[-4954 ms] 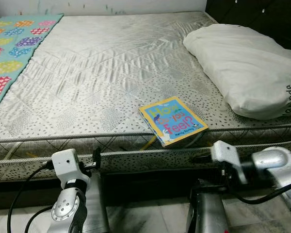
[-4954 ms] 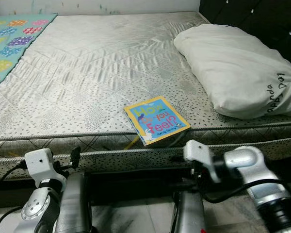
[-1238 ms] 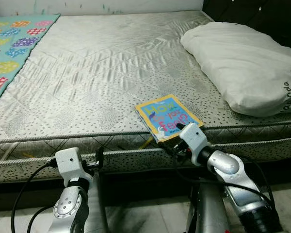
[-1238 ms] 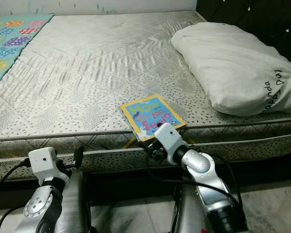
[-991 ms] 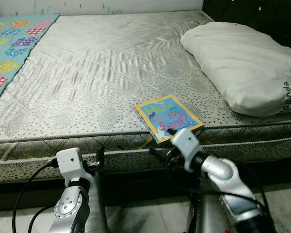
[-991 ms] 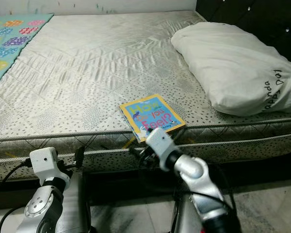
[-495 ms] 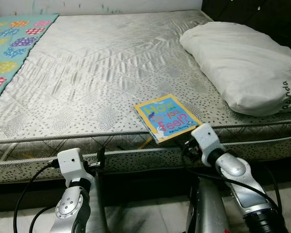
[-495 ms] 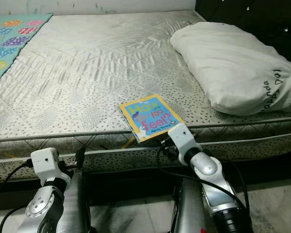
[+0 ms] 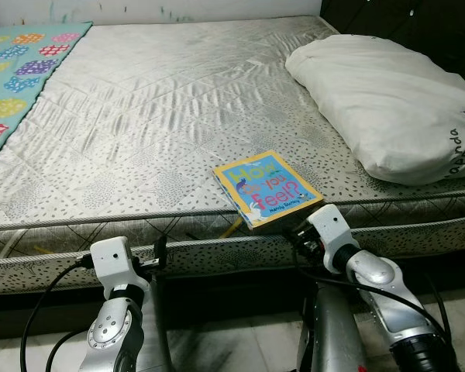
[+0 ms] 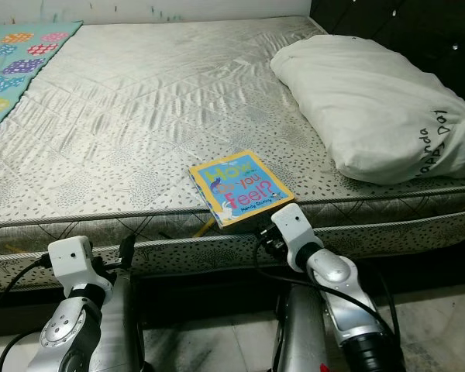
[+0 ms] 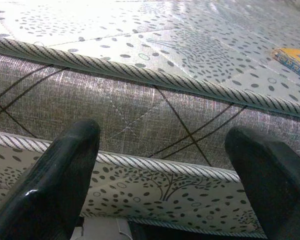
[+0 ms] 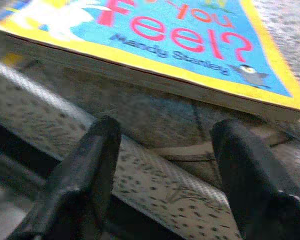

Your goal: Clean up the room

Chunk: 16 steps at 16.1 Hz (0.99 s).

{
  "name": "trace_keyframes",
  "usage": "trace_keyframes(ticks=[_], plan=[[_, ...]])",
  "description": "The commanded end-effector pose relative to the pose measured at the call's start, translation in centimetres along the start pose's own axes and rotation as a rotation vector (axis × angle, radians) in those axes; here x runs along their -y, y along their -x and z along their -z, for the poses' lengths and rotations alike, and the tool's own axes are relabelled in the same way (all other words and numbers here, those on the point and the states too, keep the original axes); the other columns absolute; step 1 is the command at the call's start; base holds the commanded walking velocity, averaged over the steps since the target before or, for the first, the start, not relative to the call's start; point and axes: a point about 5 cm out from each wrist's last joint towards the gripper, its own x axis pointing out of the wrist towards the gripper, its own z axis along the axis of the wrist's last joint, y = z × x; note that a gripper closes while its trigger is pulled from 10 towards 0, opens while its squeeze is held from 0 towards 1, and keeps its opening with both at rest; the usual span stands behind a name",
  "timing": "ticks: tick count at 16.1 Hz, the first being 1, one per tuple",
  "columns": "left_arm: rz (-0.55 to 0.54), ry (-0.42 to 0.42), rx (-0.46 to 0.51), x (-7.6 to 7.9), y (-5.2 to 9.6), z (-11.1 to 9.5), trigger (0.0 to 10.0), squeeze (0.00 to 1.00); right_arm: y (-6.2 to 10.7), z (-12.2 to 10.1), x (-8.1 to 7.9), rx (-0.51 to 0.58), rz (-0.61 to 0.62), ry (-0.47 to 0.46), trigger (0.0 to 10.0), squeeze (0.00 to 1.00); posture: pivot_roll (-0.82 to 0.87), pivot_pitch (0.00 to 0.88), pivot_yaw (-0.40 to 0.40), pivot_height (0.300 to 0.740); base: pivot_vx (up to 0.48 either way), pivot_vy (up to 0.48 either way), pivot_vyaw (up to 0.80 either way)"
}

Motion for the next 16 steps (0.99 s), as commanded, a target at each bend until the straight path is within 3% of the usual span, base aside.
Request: trace_keyframes(ticks=[1,3,6,8,11,16], plan=[[-0.001,-0.009,0.002,0.0,-0.1,-0.2,10.0,0.00,0.5,-0.8,0.3,0.033,-0.081,-0.024,0.0,0.00,0.01,0.000,0.006,0.417,0.000,0.000,0.00],[-0.002,-0.007,-0.001,-0.1,-0.1,-0.1,10.0,0.00,1.1,-0.8,0.5,0.032,-0.199,-0.110,0.0,0.00,0.01,0.000,0.006,0.417,0.000,0.000,0.00],[-0.002,-0.006,-0.003,0.0,-0.1,-0.1,10.0,0.00,1.6,-1.2,0.2,0.044,-0.287,-0.136,0.0,0.00,0.00,0.000,0.006,0.417,0.000,0.000,0.00],[0.001,-0.006,-0.007,-0.1,0.0,0.0,10.0,0.00,1.8,-1.4,-1.2,0.057,-0.385,-0.160,0.0,0.00,0.01,0.000,0.008,0.417,0.000,0.000,0.00],[0.004,-0.006,-0.010,0.0,0.0,0.0,10.0,0.00,1.2,-2.0,-3.3,0.129,-0.389,-0.218,0.0,0.00,0.00,0.000,0.010,0.417,0.000,0.000,0.00],[0.009,-0.007,-0.011,0.1,-0.1,0.0,10.0,0.00,0.1,-2.6,-5.0,0.203,-0.318,-0.264,0.0,0.00,0.01,0.000,0.011,0.417,0.000,0.000,0.00]])
